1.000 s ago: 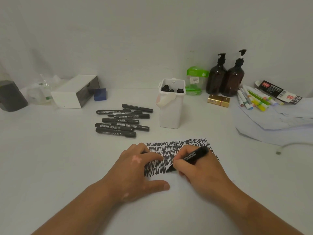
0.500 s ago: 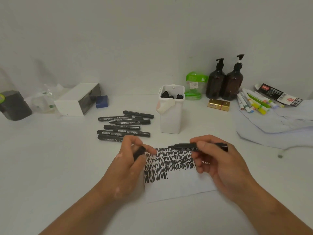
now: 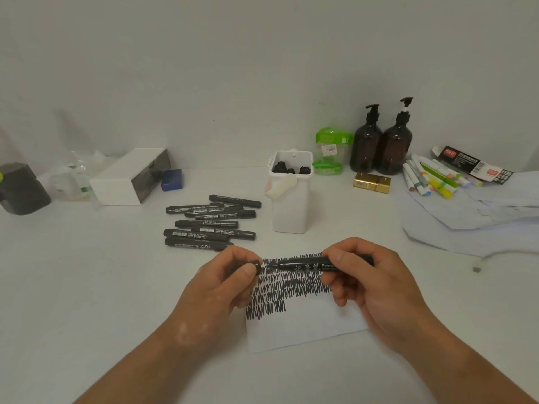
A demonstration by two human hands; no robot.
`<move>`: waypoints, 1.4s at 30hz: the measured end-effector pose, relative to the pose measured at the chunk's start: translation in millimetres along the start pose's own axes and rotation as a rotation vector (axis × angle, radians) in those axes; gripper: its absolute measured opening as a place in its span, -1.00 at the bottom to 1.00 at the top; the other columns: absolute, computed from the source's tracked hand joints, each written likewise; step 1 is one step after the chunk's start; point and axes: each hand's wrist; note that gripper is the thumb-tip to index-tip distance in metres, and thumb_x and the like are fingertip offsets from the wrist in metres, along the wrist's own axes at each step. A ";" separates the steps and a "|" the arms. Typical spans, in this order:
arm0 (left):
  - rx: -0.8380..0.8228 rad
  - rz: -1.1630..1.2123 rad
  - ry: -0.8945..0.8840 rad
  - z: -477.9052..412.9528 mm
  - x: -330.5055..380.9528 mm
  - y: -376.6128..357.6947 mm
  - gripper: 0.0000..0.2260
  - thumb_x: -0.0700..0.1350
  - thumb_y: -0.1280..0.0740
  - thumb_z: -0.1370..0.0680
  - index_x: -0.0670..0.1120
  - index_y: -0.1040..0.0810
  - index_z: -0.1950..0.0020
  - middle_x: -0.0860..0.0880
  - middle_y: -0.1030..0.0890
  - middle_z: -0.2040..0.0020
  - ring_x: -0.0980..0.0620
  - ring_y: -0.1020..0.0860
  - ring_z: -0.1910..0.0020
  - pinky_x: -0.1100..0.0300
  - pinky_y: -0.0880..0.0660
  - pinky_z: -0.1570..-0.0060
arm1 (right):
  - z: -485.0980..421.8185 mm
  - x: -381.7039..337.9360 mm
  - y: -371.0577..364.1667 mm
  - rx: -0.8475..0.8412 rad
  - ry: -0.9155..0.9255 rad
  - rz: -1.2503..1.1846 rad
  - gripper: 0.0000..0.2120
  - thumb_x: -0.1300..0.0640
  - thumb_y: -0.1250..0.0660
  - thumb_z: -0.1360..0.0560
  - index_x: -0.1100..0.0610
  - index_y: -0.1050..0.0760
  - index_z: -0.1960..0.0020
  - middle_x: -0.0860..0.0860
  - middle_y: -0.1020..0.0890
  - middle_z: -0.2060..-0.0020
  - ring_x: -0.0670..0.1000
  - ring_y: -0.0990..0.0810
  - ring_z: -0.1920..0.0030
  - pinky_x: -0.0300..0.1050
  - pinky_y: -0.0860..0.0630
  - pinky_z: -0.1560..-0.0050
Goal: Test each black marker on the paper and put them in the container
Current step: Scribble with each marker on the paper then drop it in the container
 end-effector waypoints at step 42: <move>0.046 0.084 -0.066 8.6 2.9 -18.9 -0.69 0.12 -0.41 -0.48 -0.03 -0.68 -0.10 -0.12 -0.71 0.06 -0.05 -0.64 0.09 0.04 -0.54 0.08 | 17.4 11.3 -33.8 -0.155 0.189 0.510 -0.83 -0.22 -0.41 -0.35 -0.16 -0.65 0.21 -0.12 -0.71 0.29 -0.17 -0.65 0.27 -0.38 -0.49 0.21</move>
Point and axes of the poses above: each hand's wrist, its own z-axis away from the middle knuckle, its own y-axis out of the back of the hand, x = y × z
